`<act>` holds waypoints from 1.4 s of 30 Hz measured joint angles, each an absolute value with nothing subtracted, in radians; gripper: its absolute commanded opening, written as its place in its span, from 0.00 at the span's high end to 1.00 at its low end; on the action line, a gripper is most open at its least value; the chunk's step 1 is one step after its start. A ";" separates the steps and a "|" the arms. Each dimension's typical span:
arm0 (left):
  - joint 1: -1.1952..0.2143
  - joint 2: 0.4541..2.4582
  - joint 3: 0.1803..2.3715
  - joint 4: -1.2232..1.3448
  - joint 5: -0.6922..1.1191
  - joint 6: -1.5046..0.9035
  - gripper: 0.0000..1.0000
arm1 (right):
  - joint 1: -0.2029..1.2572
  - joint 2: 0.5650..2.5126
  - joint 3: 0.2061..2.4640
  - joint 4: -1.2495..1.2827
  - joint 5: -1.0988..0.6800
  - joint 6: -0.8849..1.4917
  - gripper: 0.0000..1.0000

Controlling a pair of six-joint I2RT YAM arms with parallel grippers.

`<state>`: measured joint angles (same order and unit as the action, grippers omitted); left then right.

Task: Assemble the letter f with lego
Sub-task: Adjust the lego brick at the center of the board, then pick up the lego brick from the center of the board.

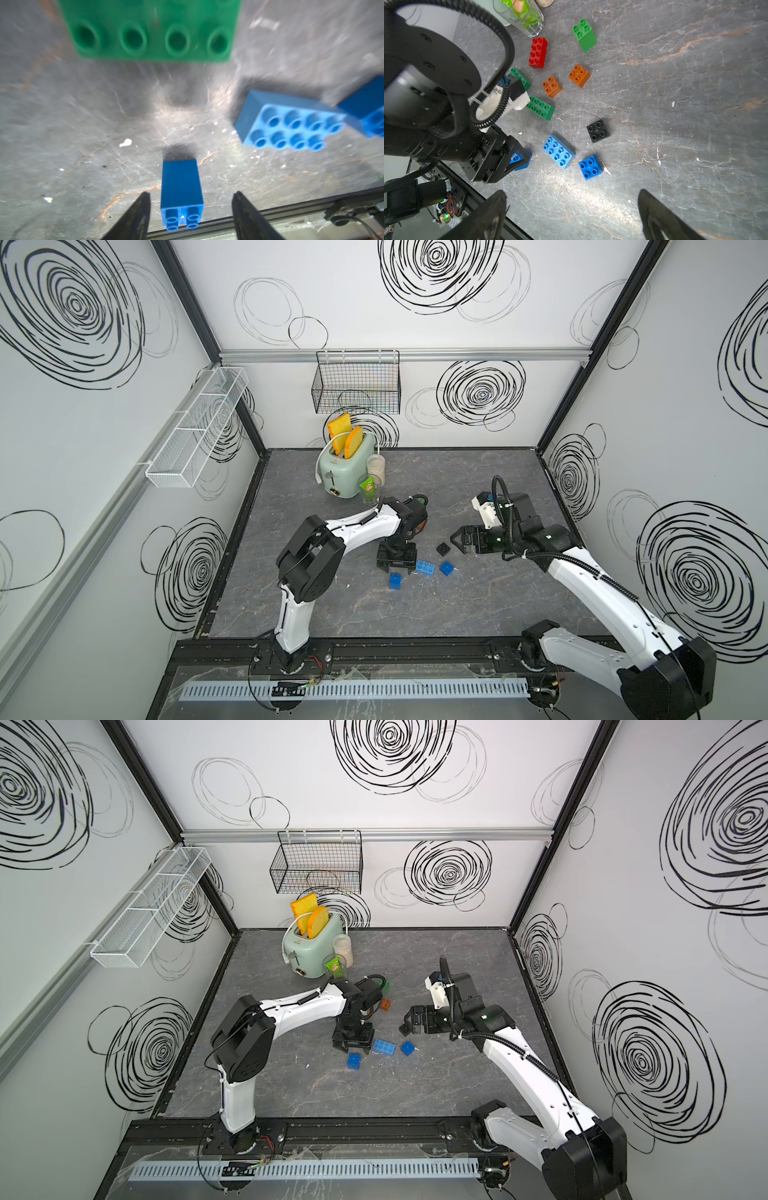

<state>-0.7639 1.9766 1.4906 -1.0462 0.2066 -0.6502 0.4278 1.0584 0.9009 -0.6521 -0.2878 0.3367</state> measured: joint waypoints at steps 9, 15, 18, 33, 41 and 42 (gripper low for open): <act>-0.736 1.871 1.554 -1.050 0.088 -0.620 0.13 | 0.429 1.082 0.901 -0.648 -0.287 0.349 0.01; -0.702 1.541 1.419 -0.958 0.069 -0.632 0.02 | 0.498 1.087 0.887 -0.582 -0.227 0.429 0.01; -0.648 1.332 1.250 -0.898 0.152 -0.670 0.02 | 0.572 1.161 0.926 -0.578 -0.167 0.478 0.01; -0.459 1.006 0.769 -0.784 0.257 -0.699 0.02 | 0.844 1.592 1.019 -0.534 -0.096 0.772 0.01; -0.391 1.042 0.636 -0.703 0.334 -0.714 0.02 | 0.834 1.671 1.023 -0.522 -0.105 0.851 0.02; -0.381 1.050 0.636 -0.693 0.338 -0.710 0.02 | 0.833 1.685 1.026 -0.522 -0.109 0.858 0.03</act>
